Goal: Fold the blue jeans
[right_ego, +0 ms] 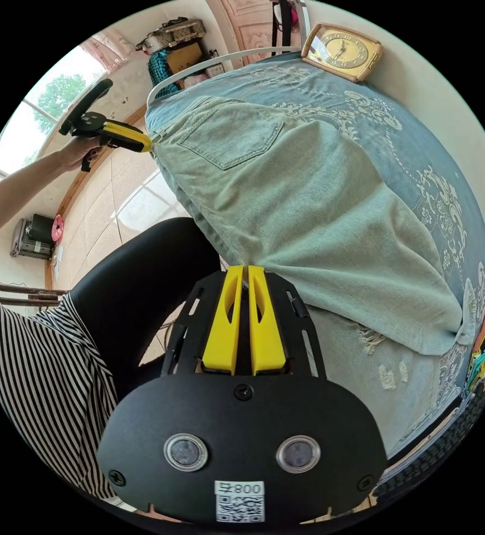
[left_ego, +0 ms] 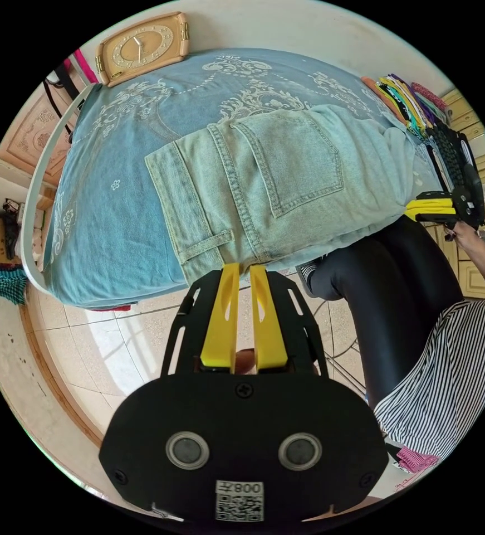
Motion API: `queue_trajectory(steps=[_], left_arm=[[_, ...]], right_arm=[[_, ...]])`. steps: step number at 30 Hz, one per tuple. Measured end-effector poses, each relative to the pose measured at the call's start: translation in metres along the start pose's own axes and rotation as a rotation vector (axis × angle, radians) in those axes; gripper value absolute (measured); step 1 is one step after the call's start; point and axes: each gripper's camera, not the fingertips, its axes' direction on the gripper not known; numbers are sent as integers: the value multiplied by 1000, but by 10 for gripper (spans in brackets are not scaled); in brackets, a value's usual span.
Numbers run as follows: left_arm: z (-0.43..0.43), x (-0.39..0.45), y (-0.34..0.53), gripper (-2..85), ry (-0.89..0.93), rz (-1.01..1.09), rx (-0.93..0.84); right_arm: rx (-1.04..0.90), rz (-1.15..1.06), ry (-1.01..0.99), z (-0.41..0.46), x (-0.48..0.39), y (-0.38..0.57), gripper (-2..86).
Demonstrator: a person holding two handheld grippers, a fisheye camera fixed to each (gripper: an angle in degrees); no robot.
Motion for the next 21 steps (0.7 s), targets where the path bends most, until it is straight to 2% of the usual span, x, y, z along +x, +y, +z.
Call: queue_trajectory(steps=[7, 11, 21], left_arm=[[21, 11, -10, 25, -47, -2, -48], [19, 19, -13, 26, -78, 1, -32], [17, 29, -9, 56, 0, -128, 28]], right_arm=[[-43, 15, 9, 0, 11, 15, 18], [5, -2, -4, -31, 15, 30, 18], [-78, -18, 32, -45, 35, 49, 26]])
